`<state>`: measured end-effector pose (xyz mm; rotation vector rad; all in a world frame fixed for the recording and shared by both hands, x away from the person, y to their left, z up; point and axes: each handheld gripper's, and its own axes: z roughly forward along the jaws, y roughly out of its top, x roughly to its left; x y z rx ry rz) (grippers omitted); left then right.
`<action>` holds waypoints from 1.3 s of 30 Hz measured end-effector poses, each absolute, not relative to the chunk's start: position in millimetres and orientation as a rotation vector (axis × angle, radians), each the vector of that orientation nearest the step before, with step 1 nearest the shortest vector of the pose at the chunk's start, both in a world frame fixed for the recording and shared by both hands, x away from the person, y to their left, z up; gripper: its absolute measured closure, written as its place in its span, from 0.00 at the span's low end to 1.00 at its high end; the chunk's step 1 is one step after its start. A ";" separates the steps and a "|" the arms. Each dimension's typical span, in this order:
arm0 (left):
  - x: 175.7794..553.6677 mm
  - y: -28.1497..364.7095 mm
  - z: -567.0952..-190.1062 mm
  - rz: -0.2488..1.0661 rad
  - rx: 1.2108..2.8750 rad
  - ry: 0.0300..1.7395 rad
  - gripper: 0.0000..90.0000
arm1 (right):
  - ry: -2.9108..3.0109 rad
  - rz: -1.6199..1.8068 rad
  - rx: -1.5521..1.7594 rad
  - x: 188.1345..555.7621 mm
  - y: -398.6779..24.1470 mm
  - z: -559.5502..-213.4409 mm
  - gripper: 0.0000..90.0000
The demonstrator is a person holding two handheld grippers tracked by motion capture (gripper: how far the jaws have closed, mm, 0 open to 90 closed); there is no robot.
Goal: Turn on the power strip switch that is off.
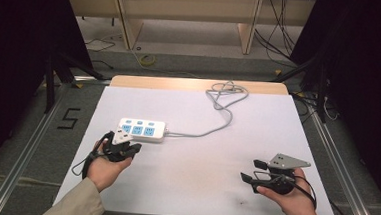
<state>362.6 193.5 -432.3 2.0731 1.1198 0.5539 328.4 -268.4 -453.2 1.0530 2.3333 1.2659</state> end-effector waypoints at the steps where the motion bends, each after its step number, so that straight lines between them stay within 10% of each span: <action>1: 363.2 193.6 -432.2 0.553 2.071 1.122 1.00 | 2.333 1.266 1.053 328.5 -268.4 -453.2 0.34; 39: 389.4 200.5 -426.5 0.576 2.050 1.205 1.00 | 2.337 1.269 1.053 329.4 -266.6 -454.2 0.34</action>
